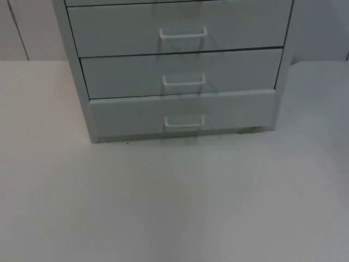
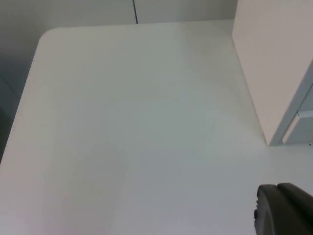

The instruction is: Open the drawer with the left hand, place the block into the drawer with the right hand, then close the drawer with the left hand.

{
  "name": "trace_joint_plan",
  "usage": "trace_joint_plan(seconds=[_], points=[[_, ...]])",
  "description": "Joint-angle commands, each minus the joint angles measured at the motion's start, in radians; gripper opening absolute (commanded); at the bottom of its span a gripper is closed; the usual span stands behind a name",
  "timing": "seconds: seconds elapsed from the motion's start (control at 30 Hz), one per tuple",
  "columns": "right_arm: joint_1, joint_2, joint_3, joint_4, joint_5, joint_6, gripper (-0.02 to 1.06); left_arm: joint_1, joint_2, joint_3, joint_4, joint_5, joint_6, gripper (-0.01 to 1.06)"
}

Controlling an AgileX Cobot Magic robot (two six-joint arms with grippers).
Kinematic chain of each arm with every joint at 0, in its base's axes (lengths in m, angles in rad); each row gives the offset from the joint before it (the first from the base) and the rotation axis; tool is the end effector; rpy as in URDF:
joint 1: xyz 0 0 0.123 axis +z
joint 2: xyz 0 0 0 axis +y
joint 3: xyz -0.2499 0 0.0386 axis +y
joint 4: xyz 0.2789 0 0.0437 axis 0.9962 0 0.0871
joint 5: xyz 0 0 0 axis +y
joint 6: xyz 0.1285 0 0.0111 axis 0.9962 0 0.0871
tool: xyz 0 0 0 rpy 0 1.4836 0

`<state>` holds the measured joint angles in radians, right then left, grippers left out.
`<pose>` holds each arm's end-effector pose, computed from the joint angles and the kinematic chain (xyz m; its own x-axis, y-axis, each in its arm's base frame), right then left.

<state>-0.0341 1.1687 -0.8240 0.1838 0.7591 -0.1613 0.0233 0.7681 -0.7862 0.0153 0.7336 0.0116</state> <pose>0.2835 0.0066 0.2067 -0.8441 0.0018 -0.5361 -0.0563 0.9942 0.0918 0.2293 0.0067 0.2972 -0.5881 0.0093 -0.8087 -0.0181 0.9995 0.0246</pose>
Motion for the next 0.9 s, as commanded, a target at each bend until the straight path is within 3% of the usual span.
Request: trace_joint_plan(seconds=[0.0,0.37,0.7,0.87], points=[[-0.002,-0.045,0.007,0.069,-0.015,-0.096,0.74,0.001,-0.027,0.007,-0.015,0.014,0.006,0.00],[-0.001,-0.373,0.034,0.168,-0.042,-0.217,0.74,0.001,-0.232,0.007,-0.031,0.088,0.006,0.00],[-0.001,-0.668,0.161,0.194,-0.068,-0.217,0.74,0.001,-0.470,0.014,-0.022,0.188,0.006,0.00],[-0.001,-0.796,0.205,0.189,-0.035,-0.215,0.74,0.001,-0.592,0.014,-0.022,0.259,0.006,0.00]])
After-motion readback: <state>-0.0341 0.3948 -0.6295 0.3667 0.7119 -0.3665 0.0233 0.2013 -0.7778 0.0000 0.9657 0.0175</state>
